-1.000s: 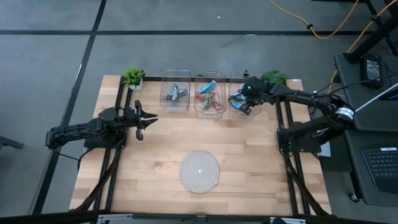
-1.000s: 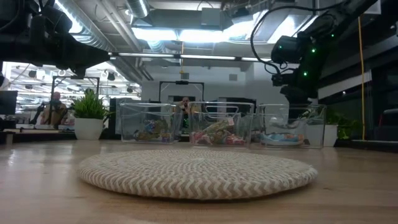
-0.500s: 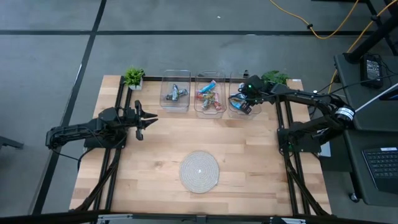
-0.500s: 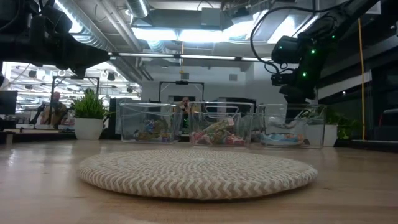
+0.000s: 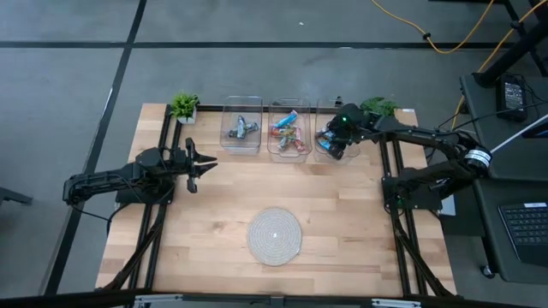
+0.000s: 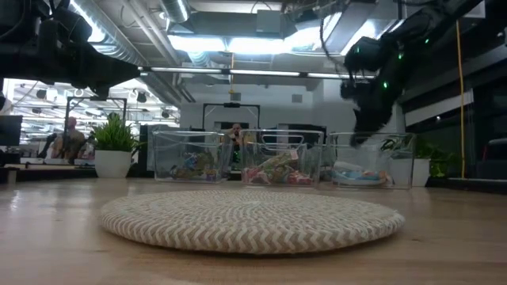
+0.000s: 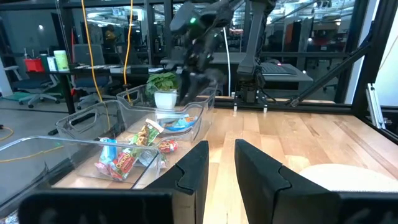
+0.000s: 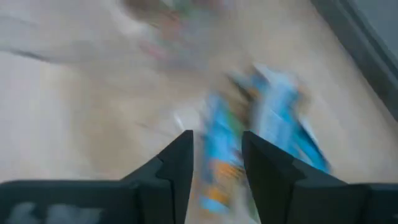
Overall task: Pick and place Granola Bars by type
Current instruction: Return to Home Position
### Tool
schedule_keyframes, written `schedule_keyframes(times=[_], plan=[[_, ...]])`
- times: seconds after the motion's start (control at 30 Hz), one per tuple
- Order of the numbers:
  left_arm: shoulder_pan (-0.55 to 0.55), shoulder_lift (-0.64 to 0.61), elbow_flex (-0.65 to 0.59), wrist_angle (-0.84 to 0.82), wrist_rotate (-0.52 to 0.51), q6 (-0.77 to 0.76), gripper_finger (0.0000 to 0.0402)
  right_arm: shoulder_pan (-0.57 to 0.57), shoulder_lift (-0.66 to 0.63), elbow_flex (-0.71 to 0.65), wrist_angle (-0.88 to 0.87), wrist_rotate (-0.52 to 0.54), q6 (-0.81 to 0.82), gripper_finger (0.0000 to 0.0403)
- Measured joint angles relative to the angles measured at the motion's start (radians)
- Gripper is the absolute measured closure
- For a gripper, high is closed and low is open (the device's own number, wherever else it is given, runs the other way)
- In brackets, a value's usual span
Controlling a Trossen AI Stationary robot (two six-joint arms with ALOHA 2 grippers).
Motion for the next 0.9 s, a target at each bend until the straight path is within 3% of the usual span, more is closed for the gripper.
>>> schedule_keyframes(times=[0.17,0.37,0.57,0.73,0.9], plan=[[0.000,0.000,0.000,0.000,0.000,0.000,0.0329,0.139,-0.116,0.000,0.144,-0.154,-0.031,0.0284],[0.000,0.000,0.000,0.000,0.000,0.000,0.0329,0.404,-0.276,-0.039,0.429,-0.430,-0.103,0.0387],[0.000,0.000,0.000,0.000,0.000,0.000,0.0329,0.672,-0.392,-0.311,0.809,-0.410,-0.179,0.0397],[0.000,0.000,0.000,0.000,0.000,0.000,0.0329,0.668,-0.560,-0.551,1.010,-0.397,-0.150,0.0395],[0.000,0.000,0.000,0.000,0.000,0.000,0.0329,0.569,-0.859,-0.677,1.017,-0.457,-0.125,0.0399]])
